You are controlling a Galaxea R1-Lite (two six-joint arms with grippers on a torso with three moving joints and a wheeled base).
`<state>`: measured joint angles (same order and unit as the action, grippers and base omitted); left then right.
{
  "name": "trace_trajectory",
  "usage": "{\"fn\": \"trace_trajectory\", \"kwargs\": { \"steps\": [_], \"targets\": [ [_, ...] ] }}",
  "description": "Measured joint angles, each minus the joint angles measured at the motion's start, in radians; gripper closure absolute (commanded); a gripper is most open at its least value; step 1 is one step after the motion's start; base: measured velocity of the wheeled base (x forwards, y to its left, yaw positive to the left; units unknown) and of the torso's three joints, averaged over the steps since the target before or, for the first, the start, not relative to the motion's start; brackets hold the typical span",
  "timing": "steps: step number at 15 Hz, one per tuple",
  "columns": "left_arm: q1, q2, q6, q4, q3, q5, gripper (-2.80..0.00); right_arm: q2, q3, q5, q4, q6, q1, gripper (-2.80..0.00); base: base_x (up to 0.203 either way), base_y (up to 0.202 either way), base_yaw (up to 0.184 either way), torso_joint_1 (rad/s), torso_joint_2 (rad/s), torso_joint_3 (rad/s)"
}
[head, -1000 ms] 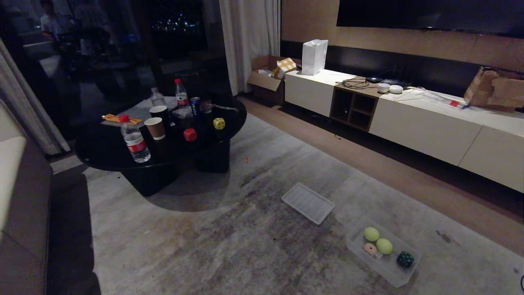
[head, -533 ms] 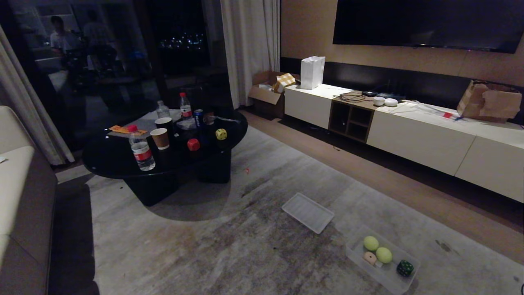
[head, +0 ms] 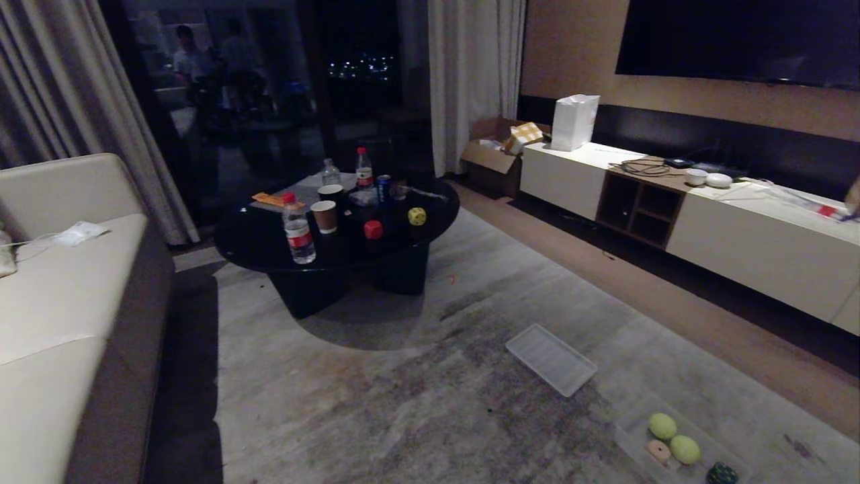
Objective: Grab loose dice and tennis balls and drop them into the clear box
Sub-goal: Pick up toys out of the box
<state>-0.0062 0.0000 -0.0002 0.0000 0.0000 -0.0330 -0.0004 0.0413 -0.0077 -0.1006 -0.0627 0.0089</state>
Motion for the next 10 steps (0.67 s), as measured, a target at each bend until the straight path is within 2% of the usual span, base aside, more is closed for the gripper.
{"fn": "trace_trajectory", "kwargs": {
  "steps": [7,10],
  "targets": [
    [0.000,0.000,-0.002,0.000,0.000,-0.001,0.00,0.000,0.000,0.000,0.000,0.000,0.000,0.00,0.000,-0.009,0.164,0.002,0.00,0.003],
    [0.000,0.000,-0.006,0.001,0.000,-0.003,0.00,0.000,0.000,0.002,0.000,0.000,0.000,0.00,0.000,-0.005,0.093,-0.001,0.00,0.002]
  ]
}}
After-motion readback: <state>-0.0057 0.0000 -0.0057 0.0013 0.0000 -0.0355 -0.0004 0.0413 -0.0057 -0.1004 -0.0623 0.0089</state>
